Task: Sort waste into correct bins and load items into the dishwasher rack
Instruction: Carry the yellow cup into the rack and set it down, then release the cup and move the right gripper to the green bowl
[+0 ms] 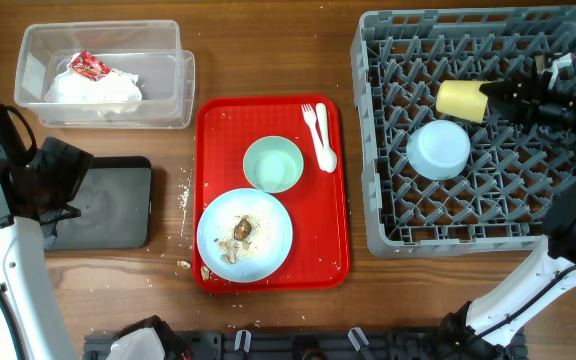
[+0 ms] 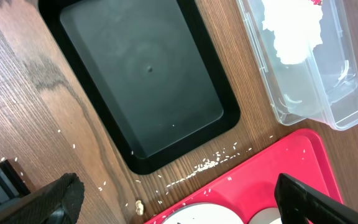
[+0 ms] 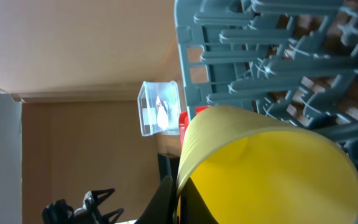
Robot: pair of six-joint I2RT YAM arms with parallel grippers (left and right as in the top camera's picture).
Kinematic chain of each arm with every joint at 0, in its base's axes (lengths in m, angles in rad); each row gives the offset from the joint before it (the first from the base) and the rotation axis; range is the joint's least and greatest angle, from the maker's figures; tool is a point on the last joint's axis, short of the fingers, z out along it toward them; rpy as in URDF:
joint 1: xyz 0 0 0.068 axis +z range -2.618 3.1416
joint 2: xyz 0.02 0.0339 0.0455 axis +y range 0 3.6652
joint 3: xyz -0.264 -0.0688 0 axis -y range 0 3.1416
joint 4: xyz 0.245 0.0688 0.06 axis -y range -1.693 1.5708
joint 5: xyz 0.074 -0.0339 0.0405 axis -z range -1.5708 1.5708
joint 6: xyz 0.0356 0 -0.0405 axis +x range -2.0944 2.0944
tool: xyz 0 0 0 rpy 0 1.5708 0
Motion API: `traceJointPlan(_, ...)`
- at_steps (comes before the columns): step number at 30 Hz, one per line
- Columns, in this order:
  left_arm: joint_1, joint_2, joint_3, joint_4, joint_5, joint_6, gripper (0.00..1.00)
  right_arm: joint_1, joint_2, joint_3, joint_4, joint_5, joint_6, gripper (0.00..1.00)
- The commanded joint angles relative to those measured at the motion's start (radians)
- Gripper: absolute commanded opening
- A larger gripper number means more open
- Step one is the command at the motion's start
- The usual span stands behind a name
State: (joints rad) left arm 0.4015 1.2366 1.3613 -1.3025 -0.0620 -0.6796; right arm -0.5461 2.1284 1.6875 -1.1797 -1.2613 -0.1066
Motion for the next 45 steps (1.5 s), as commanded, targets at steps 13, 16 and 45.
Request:
traceJointPlan(13,0.007,-0.007,0.0,0.0,-0.003,-0.013,1.0,-0.081,0.014,-0.051,-0.037,0.187,0.002,0.05)
traceJointPlan(16,0.007,-0.007,0.0,0.0,-0.003,-0.013,1.0,-0.098,-0.001,-0.051,-0.044,0.192,0.0,0.06)
traceJointPlan(45,0.007,-0.007,0.0,0.0,-0.003,-0.013,1.0,0.333,-0.37,-0.049,0.185,1.096,0.422,0.12)
